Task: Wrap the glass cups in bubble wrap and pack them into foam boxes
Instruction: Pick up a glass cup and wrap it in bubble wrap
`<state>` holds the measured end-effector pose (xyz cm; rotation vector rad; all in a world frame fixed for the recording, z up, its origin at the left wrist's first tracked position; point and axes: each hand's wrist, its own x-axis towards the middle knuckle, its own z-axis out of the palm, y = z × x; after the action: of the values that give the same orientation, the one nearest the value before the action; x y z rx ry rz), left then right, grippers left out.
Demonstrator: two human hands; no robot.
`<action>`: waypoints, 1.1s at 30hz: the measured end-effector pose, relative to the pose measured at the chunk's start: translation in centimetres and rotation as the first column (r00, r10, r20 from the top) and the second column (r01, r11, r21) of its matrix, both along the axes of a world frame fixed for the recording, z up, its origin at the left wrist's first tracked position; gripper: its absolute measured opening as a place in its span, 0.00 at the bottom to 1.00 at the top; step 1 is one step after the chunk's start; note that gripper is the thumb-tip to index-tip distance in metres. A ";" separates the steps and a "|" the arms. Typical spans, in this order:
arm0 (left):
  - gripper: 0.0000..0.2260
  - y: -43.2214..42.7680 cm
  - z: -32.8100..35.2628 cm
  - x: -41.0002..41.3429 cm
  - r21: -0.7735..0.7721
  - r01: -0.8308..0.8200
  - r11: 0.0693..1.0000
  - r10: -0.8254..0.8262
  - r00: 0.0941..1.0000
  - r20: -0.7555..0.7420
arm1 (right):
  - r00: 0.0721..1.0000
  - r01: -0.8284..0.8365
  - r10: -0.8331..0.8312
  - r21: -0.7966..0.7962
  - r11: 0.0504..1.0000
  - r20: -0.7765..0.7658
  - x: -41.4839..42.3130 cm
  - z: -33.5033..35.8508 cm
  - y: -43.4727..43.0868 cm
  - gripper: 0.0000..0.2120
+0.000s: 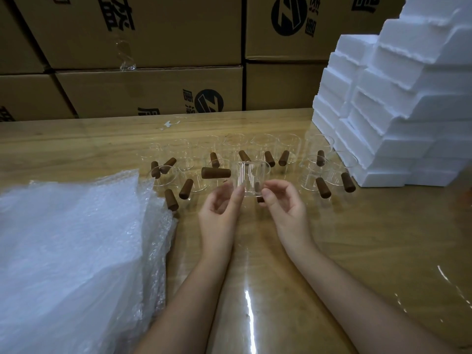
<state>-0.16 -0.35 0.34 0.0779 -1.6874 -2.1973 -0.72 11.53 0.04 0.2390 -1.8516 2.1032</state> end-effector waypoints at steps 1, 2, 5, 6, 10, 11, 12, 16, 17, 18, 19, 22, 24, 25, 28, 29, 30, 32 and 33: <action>0.21 0.1 0.0 0.1 -0.042 -0.027 0.999 0.026 1.000 -0.014 | 1.000 0.003 -0.003 0.025 1.000 -0.017 0.1 0.0 0.0 0.08; 0.21 0.2 0.0 0.2 -0.083 -0.049 0.995 0.047 0.998 -0.034 | 1.000 0.001 0.000 0.036 0.999 -0.028 0.3 0.0 -0.1 0.09; 0.26 0.4 -0.2 0.3 -0.313 -0.136 0.940 0.107 0.988 -0.110 | 0.998 -0.055 0.055 0.018 0.998 -0.020 0.5 0.0 -0.3 0.14; 0.25 0.5 -0.4 0.3 -0.383 -0.159 0.910 0.116 0.984 -0.131 | 0.997 -0.082 0.082 0.015 0.996 -0.009 0.4 0.0 -0.3 0.16; 0.33 0.7 -0.5 0.5 -0.593 -0.240 0.768 0.159 0.970 -0.187 | 0.990 -0.141 0.141 -0.002 0.990 0.027 0.3 0.0 -0.2 0.21; 0.34 0.8 -0.5 0.6 -0.644 -0.272 0.715 0.156 0.960 -0.233 | 0.990 -0.139 0.140 -0.011 0.990 0.032 0.3 0.0 -0.1 0.23; 0.35 0.9 -0.5 0.8 -0.677 -0.297 0.673 0.137 0.950 -0.281 | 0.990 -0.137 0.139 -0.039 0.990 0.040 0.2 0.1 -0.1 0.24; 0.27 1.1 -0.5 1.1 -0.615 -0.182 0.767 -0.025 0.950 -0.312 | 0.994 -0.081 0.090 -0.128 0.989 0.066 -0.4 0.7 0.7 0.24; 0.23 1.0 -0.3 1.0 -0.528 -0.100 0.844 -0.051 0.964 -0.263 | 0.995 -0.065 0.074 -0.128 0.990 0.071 -0.5 0.8 0.9 0.24; 0.21 1.0 -0.1 0.8 -0.414 -0.011 0.910 -0.076 0.978 -0.194 | 0.995 -0.048 0.058 -0.124 0.991 0.084 -0.5 0.9 1.0 0.23; 0.20 1.0 0.1 0.7 -0.292 0.068 0.954 -0.107 0.987 -0.120 | 0.994 -0.031 0.043 -0.114 0.993 0.105 -0.5 0.9 0.9 0.23; 0.15 0.8 0.5 0.4 -0.091 0.231 0.969 -0.232 0.973 -0.001 | 0.987 0.005 0.007 -0.075 0.997 0.157 -0.5 0.9 0.6 0.25; 0.11 0.7 0.5 0.4 -0.046 0.325 0.945 -0.325 0.946 0.011 | 0.990 -0.037 0.039 -0.018 0.999 0.136 -0.5 0.9 0.5 0.26; 0.10 0.5 0.5 0.4 -0.022 0.349 0.937 -0.348 0.937 0.014 | 0.991 -0.044 0.044 -0.007 0.999 0.129 -0.5 0.9 0.6 0.23; 0.18 0.0 0.6 0.3 0.086 0.330 0.940 -0.334 0.942 0.034 | 0.989 0.034 -0.031 -0.017 0.999 0.147 -0.4 0.7 0.6 0.18; 0.23 0.0 0.8 0.3 0.117 0.314 0.942 -0.321 0.946 0.048 | 0.986 0.067 -0.059 -0.043 0.997 0.153 -0.5 0.7 0.6 0.17; 0.25 -0.1 0.8 0.4 0.129 0.296 0.947 -0.305 0.950 0.060 | 0.986 0.080 -0.067 -0.082 0.993 0.154 -0.6 0.9 0.8 0.16; 0.28 -0.2 0.9 0.4 0.114 0.272 0.955 -0.281 0.957 0.072 | 0.989 0.060 -0.040 -0.141 0.988 0.143 -0.7 1.4 1.5 0.17; 0.30 -0.2 0.9 0.4 0.097 0.266 0.959 -0.273 0.959 0.078 | 0.989 0.052 -0.029 -0.159 0.986 0.142 -0.9 1.7 1.9 0.19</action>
<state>0.24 -0.57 1.21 -0.0340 -1.7393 -2.5009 -1.58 13.43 1.74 0.0149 -1.7309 2.2794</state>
